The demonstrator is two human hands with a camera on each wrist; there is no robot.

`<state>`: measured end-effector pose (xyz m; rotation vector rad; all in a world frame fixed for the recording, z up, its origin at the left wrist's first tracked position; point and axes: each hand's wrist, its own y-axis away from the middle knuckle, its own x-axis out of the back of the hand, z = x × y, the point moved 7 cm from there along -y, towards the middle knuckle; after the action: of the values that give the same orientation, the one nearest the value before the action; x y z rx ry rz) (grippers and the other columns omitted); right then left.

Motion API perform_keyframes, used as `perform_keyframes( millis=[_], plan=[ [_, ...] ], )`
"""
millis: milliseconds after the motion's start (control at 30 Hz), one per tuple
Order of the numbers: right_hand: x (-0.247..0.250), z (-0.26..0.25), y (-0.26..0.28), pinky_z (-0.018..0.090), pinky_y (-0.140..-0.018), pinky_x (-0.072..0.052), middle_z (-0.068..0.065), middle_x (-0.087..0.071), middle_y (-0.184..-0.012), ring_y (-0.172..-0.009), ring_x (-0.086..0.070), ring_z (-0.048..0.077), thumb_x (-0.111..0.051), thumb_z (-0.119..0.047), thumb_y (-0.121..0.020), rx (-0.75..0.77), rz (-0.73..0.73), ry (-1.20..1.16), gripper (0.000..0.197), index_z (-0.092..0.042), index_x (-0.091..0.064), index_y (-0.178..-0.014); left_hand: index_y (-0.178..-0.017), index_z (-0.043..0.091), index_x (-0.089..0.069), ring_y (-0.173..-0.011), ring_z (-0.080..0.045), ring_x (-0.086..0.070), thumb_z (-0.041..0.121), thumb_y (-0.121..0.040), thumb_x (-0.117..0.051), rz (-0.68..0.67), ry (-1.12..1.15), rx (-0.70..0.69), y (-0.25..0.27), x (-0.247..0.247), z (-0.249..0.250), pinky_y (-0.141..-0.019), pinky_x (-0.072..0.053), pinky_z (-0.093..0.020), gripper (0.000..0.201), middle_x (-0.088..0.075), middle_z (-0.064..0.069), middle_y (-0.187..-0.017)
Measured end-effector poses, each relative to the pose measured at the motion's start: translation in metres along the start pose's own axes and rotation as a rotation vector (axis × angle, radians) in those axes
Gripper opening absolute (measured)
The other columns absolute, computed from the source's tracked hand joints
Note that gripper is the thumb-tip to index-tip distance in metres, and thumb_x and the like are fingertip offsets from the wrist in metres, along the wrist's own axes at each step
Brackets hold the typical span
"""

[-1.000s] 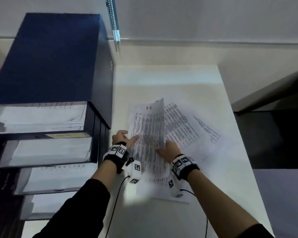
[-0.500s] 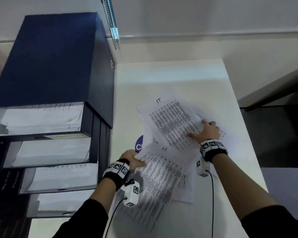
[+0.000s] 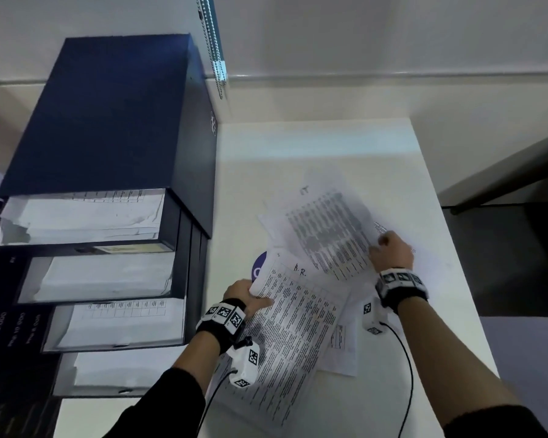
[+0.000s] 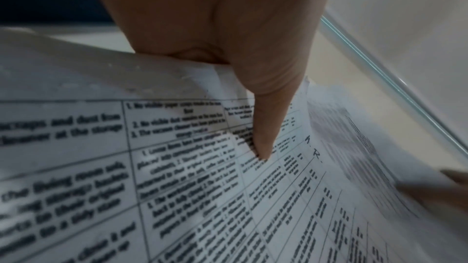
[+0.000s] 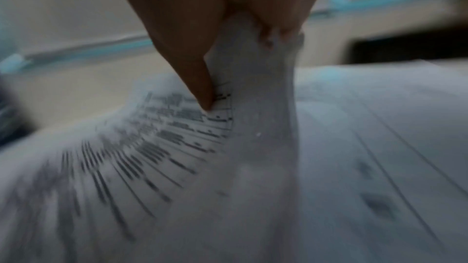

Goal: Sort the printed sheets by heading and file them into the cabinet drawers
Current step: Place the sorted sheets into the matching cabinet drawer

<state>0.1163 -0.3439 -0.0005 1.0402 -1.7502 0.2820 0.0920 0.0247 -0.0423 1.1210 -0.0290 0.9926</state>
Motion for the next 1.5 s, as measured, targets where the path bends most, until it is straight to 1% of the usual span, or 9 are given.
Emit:
perform_keyframes(
  millis=[200, 367, 533, 900, 1000, 1067, 1167, 1333, 1500],
  plan=[
    [0.028, 0.111, 0.048, 0.037, -0.081, -0.053, 0.012, -0.072, -0.084, -0.086, -0.066, 0.034, -0.078, -0.020, -0.074, -0.282, 0.084, -0.103, 0.011, -0.015, -0.071, -0.081, -0.108, 0.016, -0.069, -0.094, -0.022, -0.068, 0.042, -0.073, -0.082, -0.014, -0.003, 0.003, -0.004, 0.002, -0.001, -0.086, -0.056, -0.032, 0.046, -0.073, -0.004, -0.104],
    [0.018, 0.137, 0.079, 0.031, -0.065, -0.048, 0.011, -0.067, -0.068, -0.065, -0.063, 0.026, -0.086, -0.009, -0.068, -0.193, -0.183, -0.333, 0.028, -0.012, -0.060, -0.058, -0.108, 0.016, -0.069, -0.090, -0.021, -0.067, 0.040, -0.075, -0.081, -0.020, -0.011, -0.009, -0.004, 0.000, 0.000, -0.080, -0.054, -0.027, 0.042, -0.072, -0.004, -0.104],
    [0.022, 0.145, 0.090, 0.029, -0.075, -0.049, 0.012, -0.069, -0.100, -0.088, -0.066, 0.028, -0.076, 0.006, -0.074, -0.176, -0.335, -0.367, 0.027, -0.002, -0.056, -0.059, -0.109, 0.015, -0.068, -0.089, -0.022, -0.065, 0.037, -0.078, -0.080, -0.060, 0.035, -0.008, 0.000, 0.003, -0.002, -0.080, -0.052, -0.027, 0.040, -0.070, -0.003, -0.100],
    [0.027, 0.101, 0.057, 0.030, -0.076, -0.045, 0.003, -0.062, -0.094, -0.088, -0.060, 0.023, -0.083, -0.029, -0.073, -0.094, -0.147, -0.211, 0.033, -0.013, -0.064, -0.095, -0.096, 0.024, -0.071, -0.097, -0.019, -0.069, 0.038, -0.069, -0.086, -0.202, 0.097, -0.059, 0.014, -0.002, 0.009, -0.096, -0.053, -0.040, 0.035, -0.074, -0.001, -0.103],
    [0.021, 0.079, 0.038, 0.026, -0.076, -0.044, 0.003, -0.067, -0.087, -0.084, -0.060, 0.020, -0.082, -0.031, -0.074, -0.041, -0.120, -0.108, 0.021, -0.015, -0.071, -0.084, -0.104, 0.016, -0.072, -0.097, -0.022, -0.068, 0.062, -0.055, -0.085, -0.170, 0.055, -0.073, 0.007, -0.016, 0.018, -0.095, -0.053, -0.043, 0.068, -0.073, -0.005, -0.107],
    [0.019, 0.074, 0.030, 0.025, -0.075, -0.045, 0.005, -0.069, -0.083, -0.083, -0.064, 0.023, -0.079, -0.027, -0.078, -0.029, -0.097, -0.090, 0.017, -0.012, -0.072, -0.080, -0.121, 0.014, -0.062, -0.113, -0.023, -0.062, 0.070, -0.054, -0.082, -0.203, -0.013, -0.093, 0.011, -0.029, 0.030, -0.102, -0.047, -0.039, 0.089, -0.063, -0.004, -0.127],
    [0.024, 0.072, 0.025, 0.025, -0.076, -0.045, 0.005, -0.068, -0.083, -0.087, -0.066, 0.027, -0.075, -0.025, -0.082, -0.007, -0.041, -0.122, 0.016, -0.010, -0.070, -0.087, -0.113, 0.018, -0.061, -0.101, -0.016, -0.063, 0.046, -0.074, -0.081, -0.194, -0.036, -0.155, 0.015, -0.044, 0.055, -0.090, -0.052, -0.029, 0.052, -0.065, 0.001, -0.114],
    [0.006, 0.052, 0.044, 0.024, -0.069, -0.051, -0.001, -0.060, -0.092, -0.082, -0.060, 0.017, -0.080, -0.017, -0.073, 0.123, -0.304, -0.170, 0.045, -0.026, -0.062, -0.113, -0.121, 0.005, -0.053, -0.089, -0.009, -0.050, 0.032, -0.082, -0.077, 0.121, 0.139, -0.179, 0.003, -0.032, 0.078, -0.070, -0.037, -0.009, 0.053, -0.050, 0.002, -0.117],
    [0.014, 0.060, 0.021, 0.032, -0.085, -0.055, -0.001, -0.071, -0.077, -0.074, -0.064, 0.013, -0.080, -0.016, -0.075, 0.114, -0.181, -0.139, 0.012, -0.015, -0.078, -0.087, -0.136, 0.010, -0.051, -0.114, -0.010, -0.056, 0.046, -0.078, -0.077, -0.143, 0.013, -0.221, 0.000, -0.044, 0.082, -0.095, -0.045, -0.022, 0.072, -0.050, 0.008, -0.136]
  ],
)
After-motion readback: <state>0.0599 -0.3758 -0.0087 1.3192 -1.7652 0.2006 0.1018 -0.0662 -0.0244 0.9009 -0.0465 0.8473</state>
